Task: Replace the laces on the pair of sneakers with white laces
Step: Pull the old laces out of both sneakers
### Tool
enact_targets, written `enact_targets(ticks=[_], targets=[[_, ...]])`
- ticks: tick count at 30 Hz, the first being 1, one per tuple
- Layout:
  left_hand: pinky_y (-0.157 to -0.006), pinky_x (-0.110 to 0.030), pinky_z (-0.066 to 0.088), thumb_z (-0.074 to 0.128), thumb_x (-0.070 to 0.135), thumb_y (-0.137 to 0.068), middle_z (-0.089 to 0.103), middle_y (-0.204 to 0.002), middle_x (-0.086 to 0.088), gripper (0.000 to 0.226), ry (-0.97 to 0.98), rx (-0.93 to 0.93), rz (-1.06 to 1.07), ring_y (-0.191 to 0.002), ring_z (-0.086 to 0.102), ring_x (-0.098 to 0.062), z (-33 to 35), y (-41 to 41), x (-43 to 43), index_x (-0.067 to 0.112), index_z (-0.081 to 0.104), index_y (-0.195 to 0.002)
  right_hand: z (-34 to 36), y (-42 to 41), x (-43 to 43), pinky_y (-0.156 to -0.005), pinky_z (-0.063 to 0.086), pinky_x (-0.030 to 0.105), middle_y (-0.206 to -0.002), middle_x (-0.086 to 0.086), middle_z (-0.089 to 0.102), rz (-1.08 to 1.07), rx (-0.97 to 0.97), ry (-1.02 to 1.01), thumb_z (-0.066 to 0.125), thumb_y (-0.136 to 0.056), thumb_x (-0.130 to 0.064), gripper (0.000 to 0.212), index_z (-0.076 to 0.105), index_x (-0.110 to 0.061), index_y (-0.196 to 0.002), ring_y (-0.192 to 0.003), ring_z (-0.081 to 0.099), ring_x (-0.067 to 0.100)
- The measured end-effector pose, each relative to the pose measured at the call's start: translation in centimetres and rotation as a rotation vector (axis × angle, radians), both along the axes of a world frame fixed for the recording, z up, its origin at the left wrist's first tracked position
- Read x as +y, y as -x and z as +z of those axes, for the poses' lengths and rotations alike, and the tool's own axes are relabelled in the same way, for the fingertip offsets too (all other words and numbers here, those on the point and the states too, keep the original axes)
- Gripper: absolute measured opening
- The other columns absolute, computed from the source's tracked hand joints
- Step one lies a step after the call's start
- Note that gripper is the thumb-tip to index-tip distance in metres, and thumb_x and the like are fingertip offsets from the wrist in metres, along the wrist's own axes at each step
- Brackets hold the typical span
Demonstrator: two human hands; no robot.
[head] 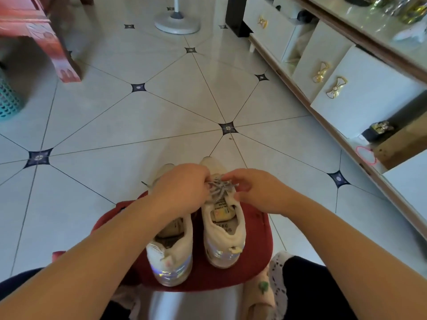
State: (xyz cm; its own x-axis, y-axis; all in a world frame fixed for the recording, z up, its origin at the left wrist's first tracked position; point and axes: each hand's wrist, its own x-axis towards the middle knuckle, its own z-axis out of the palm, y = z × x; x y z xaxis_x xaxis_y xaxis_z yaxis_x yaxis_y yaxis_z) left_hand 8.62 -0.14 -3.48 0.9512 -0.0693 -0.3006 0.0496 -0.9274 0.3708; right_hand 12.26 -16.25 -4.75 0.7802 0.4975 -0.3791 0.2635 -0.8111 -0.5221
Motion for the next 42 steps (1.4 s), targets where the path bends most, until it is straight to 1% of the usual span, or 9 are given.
enact_targets(ticks=[6, 12, 20, 25, 28, 31, 35, 39, 42], targets=[[-0.074, -0.030, 0.045, 0.045, 0.014, -0.092, 0.061, -0.107, -0.004, 0.023, -0.129, 0.044, -0.117, -0.095, 0.057, -0.020, 0.4, 0.3, 0.2, 0.015, 0.059, -0.110, -0.1, -0.5, 0.1, -0.079, 0.037, 0.022, -0.103, -0.003, 0.057, 0.015, -0.071, 0.079, 0.059, -0.087, -0.020, 0.007, 0.058, -0.023, -0.093, -0.101, 0.054, 0.014], [-0.072, -0.027, 0.042, 0.047, 0.014, -0.094, 0.063, -0.105, -0.006, 0.023, -0.127, 0.086, -0.173, -0.092, 0.056, -0.019, 0.4, 2.0, 0.0, 0.014, 0.062, -0.111, 0.7, 1.3, -1.1, -0.056, 0.032, 0.005, -0.076, -0.016, 0.050, 0.008, -0.101, 0.057, 0.053, -0.089, -0.014, 0.012, 0.052, -0.024, -0.083, -0.069, 0.045, -0.001], [-0.068, -0.026, 0.040, 0.055, 0.014, -0.089, 0.063, -0.101, -0.003, 0.016, -0.147, 0.054, -0.119, -0.091, 0.058, -0.020, 0.5, 2.7, -0.8, 0.018, 0.064, -0.101, 1.6, 2.4, -2.5, -0.067, 0.046, 0.017, -0.078, -0.009, 0.066, -0.173, -0.018, -0.131, 0.069, -0.078, -0.019, 0.027, 0.055, -0.027, -0.100, -0.073, 0.060, 0.004], [-0.068, -0.024, 0.036, 0.060, 0.021, -0.087, 0.058, -0.091, 0.001, 0.012, -0.095, 0.053, -0.083, -0.084, 0.051, -0.015, 0.5, 1.3, -0.8, 0.021, 0.066, -0.097, 1.4, 1.3, -3.1, -0.073, 0.046, 0.023, -0.085, -0.003, 0.068, -0.168, 0.076, -0.094, 0.070, -0.075, -0.007, 0.019, 0.065, -0.024, -0.071, -0.078, 0.057, 0.010], [-0.073, -0.026, 0.037, 0.058, 0.021, -0.087, 0.062, -0.101, -0.002, 0.011, -0.040, -0.015, 0.005, -0.096, 0.055, -0.020, 0.7, 0.2, -0.6, 0.022, 0.065, -0.096, 1.2, 0.6, -2.7, -0.070, 0.046, 0.022, -0.081, -0.001, 0.067, -0.189, 0.054, -0.098, 0.069, -0.075, -0.006, 0.021, 0.064, -0.024, -0.067, -0.077, 0.057, 0.012], [-0.078, -0.028, 0.042, 0.052, 0.013, -0.090, 0.063, -0.103, -0.005, 0.009, 0.074, -0.043, 0.102, -0.097, 0.057, -0.022, 0.5, -0.5, -0.9, 0.022, 0.055, -0.090, 0.6, -0.4, -2.0, -0.064, 0.051, 0.018, -0.074, -0.003, 0.066, -0.382, 0.058, -0.291, 0.063, -0.081, -0.005, 0.014, 0.064, -0.019, -0.077, -0.065, 0.060, 0.004], [-0.086, -0.041, 0.049, 0.046, 0.004, -0.091, 0.063, -0.101, -0.011, 0.013, 0.143, 0.024, 0.164, -0.092, 0.061, -0.026, -0.4, -1.1, -1.0, 0.009, 0.054, -0.101, 0.1, -1.0, -1.1, -0.064, 0.054, 0.016, -0.083, -0.001, 0.070, -0.546, 0.345, -0.544, 0.051, -0.091, -0.005, 0.016, 0.061, -0.015, -0.098, -0.069, 0.067, 0.004], [-0.083, -0.044, 0.051, 0.045, 0.006, -0.091, 0.064, -0.098, -0.012, 0.014, 0.180, 0.044, 0.201, -0.089, 0.063, -0.028, -1.2, -1.4, -0.4, 0.007, 0.054, -0.102, -1.2, -0.7, -0.1, -0.082, 0.050, 0.023, -0.100, -0.003, 0.065, -0.334, 0.249, -0.379, 0.053, -0.082, 0.008, 0.039, 0.058, -0.019, -0.109, -0.094, 0.060, 0.010], [-0.081, -0.045, 0.052, 0.045, 0.006, -0.091, 0.063, -0.098, -0.013, 0.014, 0.191, 0.056, 0.221, -0.089, 0.063, -0.029, -1.4, -1.5, -0.2, 0.007, 0.054, -0.102, -1.5, -0.6, 0.3, -0.088, 0.051, 0.033, -0.098, -0.001, 0.064, -0.235, 0.094, -0.248, 0.065, -0.076, 0.002, 0.042, 0.058, -0.019, -0.113, -0.092, 0.061, 0.016]])
